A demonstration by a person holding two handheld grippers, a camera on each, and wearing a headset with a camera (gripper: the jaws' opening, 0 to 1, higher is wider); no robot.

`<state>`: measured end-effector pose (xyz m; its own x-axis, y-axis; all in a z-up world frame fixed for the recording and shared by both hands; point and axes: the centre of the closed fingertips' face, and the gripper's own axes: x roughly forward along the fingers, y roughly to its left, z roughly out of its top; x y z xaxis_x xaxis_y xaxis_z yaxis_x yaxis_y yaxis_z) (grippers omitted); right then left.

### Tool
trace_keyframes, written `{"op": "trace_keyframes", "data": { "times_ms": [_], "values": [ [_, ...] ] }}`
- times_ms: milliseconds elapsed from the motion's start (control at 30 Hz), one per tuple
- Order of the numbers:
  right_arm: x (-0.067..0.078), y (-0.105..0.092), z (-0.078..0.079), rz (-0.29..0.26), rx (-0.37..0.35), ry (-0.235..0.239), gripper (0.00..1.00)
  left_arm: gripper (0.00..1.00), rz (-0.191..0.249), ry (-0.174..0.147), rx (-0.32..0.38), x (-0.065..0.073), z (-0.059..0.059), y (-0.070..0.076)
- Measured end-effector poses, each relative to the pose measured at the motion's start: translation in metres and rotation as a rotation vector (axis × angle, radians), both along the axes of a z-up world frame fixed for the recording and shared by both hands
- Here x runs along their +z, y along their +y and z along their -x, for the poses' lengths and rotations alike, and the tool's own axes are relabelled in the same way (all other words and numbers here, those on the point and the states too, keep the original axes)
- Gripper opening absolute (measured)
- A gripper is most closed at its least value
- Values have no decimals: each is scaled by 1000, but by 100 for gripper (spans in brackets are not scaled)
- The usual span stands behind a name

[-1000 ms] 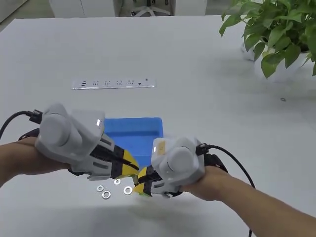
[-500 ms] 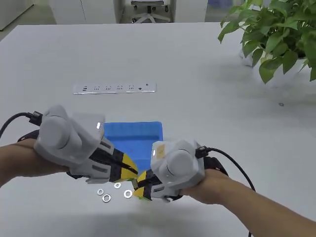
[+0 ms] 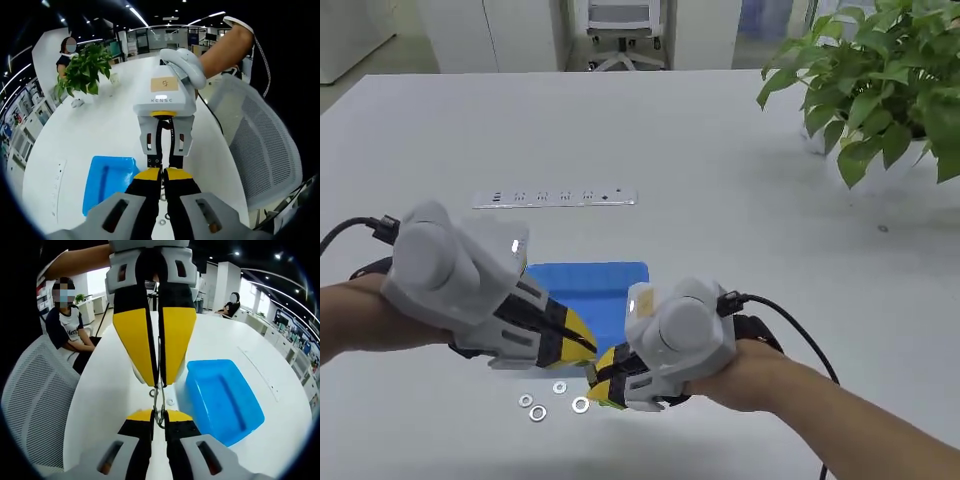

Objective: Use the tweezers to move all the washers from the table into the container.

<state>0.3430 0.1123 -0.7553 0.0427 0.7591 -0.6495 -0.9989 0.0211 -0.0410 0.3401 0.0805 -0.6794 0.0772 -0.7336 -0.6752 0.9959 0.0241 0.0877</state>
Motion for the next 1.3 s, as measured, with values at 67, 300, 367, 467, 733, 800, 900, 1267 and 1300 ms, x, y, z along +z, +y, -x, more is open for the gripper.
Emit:
{"op": "trace_keyframes", "data": {
  "times_ms": [67, 300, 367, 467, 733, 800, 900, 1267, 1300],
  "values": [
    [4, 0, -1, -2, -1, -5, 9, 6, 0, -7, 1, 4, 0, 1],
    [16, 1, -3, -4, 1, -9, 9, 6, 1, -15, 8, 16, -3, 1],
    [19, 2, -4, -7, 0, -7, 9, 6, -2, -13, 10, 19, -4, 1],
    [24, 2, -6, -5, 0, -12, 9, 6, 0, -19, 10, 23, -5, 2],
    [35, 2, -14, -5, 4, -20, 9, 6, 0, -37, 11, 34, -12, 2],
    [37, 2, -17, -6, 3, -23, 9, 6, 1, -40, 13, 37, -15, 2],
    [41, 2, -21, -7, 2, -26, 9, 6, 3, -39, 18, 40, -19, 2],
    [51, 2, -39, -18, -4, -26, 9, 6, 13, -53, 32, 49, -35, 3],
    [51, 2, -40, -19, -5, -26, 9, 6, 13, -54, 32, 50, -37, 3]
  ]
}}
